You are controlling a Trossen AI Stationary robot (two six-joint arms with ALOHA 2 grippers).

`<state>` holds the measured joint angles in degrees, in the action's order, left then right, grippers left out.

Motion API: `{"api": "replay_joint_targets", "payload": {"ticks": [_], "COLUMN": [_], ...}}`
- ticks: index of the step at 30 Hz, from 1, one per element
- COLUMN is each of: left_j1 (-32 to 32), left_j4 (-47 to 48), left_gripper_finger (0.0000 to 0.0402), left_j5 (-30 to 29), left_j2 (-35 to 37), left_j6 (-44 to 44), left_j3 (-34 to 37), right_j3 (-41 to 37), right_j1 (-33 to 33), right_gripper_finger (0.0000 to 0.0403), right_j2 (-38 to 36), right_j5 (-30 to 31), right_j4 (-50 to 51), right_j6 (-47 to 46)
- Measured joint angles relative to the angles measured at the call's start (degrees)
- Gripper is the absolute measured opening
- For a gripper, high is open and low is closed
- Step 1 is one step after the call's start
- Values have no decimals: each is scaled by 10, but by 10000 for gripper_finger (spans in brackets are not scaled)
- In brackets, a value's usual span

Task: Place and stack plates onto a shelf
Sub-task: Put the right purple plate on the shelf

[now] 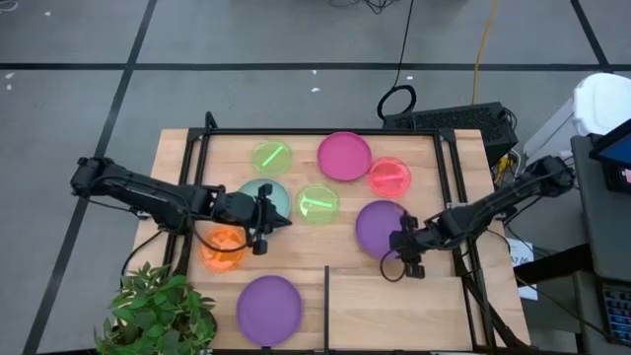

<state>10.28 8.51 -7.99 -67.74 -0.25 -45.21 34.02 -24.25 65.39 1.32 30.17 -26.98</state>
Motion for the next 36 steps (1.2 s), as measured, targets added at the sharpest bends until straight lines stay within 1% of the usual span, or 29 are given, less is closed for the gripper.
{"api": "replay_joint_targets", "payload": {"ticks": [5, 10, 18, 23, 31, 36], "left_j1": [0, 0, 0, 0, 0, 0], "left_j4": [2, 2, 3, 4, 7, 7], "left_gripper_finger": [17, 17, 17, 17, 17, 17], "left_j5": [0, 0, 0, 0, 0, 0], "left_j2": [-6, -6, -6, -6, -6, -6], "left_j6": [-2, -4, -3, -2, 3, 6], "left_j3": [0, 0, 0, 0, 0, 0], "right_j3": [0, 0, 0, 0, 0, -9], "right_j1": [-22, -25, -25, -25, -25, -25], "right_gripper_finger": [114, 111, 71, 54, 63, 55], "right_j2": [0, 6, 30, 29, 26, 38], "right_j5": [8, 38, 43, 30, 30, 31], "right_j4": [1, 18, 23, 20, 31, 26], "right_j6": [-2, 41, 79, 75, 66, 73]}}
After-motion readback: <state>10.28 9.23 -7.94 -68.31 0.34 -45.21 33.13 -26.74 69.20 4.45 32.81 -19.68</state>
